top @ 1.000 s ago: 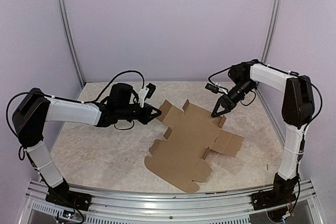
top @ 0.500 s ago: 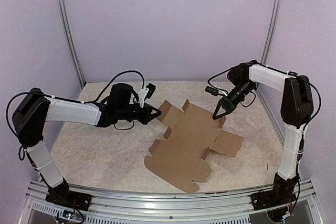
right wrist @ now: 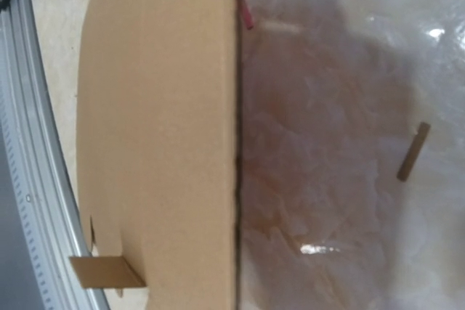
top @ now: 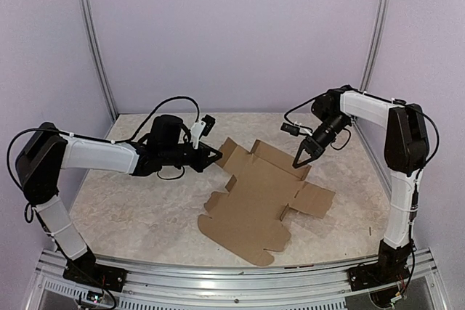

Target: Fold the paper box

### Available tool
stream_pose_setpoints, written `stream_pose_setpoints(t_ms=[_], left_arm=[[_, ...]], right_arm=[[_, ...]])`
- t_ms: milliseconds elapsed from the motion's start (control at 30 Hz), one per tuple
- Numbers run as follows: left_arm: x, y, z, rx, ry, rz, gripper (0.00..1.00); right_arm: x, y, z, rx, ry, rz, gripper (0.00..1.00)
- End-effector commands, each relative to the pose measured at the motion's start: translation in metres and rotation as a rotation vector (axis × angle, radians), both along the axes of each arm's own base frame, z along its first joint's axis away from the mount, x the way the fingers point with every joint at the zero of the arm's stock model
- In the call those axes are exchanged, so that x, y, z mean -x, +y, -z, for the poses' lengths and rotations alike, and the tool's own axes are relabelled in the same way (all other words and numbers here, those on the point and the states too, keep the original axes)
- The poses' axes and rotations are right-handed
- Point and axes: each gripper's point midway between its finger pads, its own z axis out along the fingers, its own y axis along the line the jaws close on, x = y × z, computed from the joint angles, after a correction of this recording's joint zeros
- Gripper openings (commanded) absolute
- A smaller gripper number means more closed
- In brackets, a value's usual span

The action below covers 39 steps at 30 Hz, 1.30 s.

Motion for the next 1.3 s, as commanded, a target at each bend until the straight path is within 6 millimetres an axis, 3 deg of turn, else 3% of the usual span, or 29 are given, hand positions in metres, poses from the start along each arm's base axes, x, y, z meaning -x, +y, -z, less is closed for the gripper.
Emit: stream_pose_setpoints(t_ms=[0,67,167,267,367,467,667,800,933,1133,1267], left_arm=[[0.001,0.003,-0.006,-0.01,-0.026,-0.009,0.0],[0.001,0.005,-0.005,-0.01,-0.019,-0.021,0.06],[0.001,0.013,-0.005,-0.013,-0.011,-0.057,0.25],[0.005,0.029,-0.01,-0.011,-0.018,-0.117,0.38],[0.016,0.047,-0.015,0.016,-0.026,-0.168,0.43],[0.029,0.07,-0.001,0.035,0.002,-0.24,0.45],[0.042,0.113,0.02,0.086,0.069,-0.403,0.47],[0.042,0.133,0.032,0.141,0.122,-0.487,0.47],[0.036,0.149,0.043,0.156,0.13,-0.564,0.47],[0.025,0.149,0.053,0.163,0.145,-0.566,0.47],[0.013,0.142,0.062,0.181,0.161,-0.532,0.47]], right_arm=[[0.003,0.002,-0.004,0.015,0.008,-0.019,0.0],[-0.005,0.003,-0.008,0.041,-0.05,-0.028,0.0],[-0.023,0.003,-0.009,0.131,-0.189,-0.047,0.0],[-0.04,0.007,-0.008,0.252,-0.358,-0.104,0.0],[-0.053,0.015,-0.005,0.341,-0.491,-0.169,0.0],[-0.074,0.026,-0.009,0.388,-0.611,-0.198,0.0],[-0.103,0.046,-0.038,0.414,-0.876,-0.194,0.0],[-0.1,0.058,-0.05,0.468,-1.09,-0.231,0.0],[-0.083,0.065,-0.047,0.522,-1.265,-0.27,0.0],[-0.065,0.07,-0.042,0.516,-1.419,-0.21,0.0],[-0.057,0.067,-0.052,0.505,-1.581,-0.156,0.0]])
